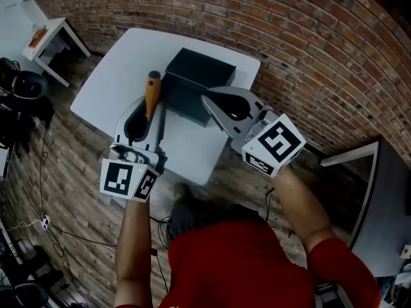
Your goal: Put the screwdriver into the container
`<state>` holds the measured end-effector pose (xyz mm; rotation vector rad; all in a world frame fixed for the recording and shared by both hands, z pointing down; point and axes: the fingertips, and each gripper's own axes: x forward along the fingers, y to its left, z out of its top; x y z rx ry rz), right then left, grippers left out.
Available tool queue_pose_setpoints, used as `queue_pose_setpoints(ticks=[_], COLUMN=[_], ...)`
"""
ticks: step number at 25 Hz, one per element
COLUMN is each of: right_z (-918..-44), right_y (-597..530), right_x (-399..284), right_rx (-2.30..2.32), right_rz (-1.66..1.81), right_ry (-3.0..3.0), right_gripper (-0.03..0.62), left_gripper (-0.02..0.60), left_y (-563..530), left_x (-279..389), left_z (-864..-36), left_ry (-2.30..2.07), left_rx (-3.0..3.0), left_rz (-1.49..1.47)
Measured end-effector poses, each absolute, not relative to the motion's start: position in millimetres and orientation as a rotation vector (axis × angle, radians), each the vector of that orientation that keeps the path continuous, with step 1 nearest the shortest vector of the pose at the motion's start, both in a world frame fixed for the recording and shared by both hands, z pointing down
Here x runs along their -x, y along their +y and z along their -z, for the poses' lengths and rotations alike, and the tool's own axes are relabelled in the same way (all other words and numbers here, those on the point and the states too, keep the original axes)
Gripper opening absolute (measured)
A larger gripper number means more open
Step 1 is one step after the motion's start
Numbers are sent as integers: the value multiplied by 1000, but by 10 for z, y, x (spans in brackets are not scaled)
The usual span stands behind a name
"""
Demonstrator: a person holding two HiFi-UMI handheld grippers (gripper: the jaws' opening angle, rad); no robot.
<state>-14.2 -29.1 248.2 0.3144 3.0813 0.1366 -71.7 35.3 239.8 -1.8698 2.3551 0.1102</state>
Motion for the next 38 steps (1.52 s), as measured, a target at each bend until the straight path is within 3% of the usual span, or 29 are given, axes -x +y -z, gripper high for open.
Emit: queue_pose_setpoints(ticks=[22, 38], right_z=[-2774, -2959], right_y=[-833, -1004], right_x=[1184, 1355], right_rx=[69, 488], right_rz=[-150, -143], right_ry=[3199, 3233], right_gripper=[31, 31], left_gripper=[92, 92], left_y=[-382, -646], left_x=[1745, 1856], left_z=[-2713, -3239], left_ry=[2006, 1451], left_rx=[2257, 2602], left_rz=[-9, 306])
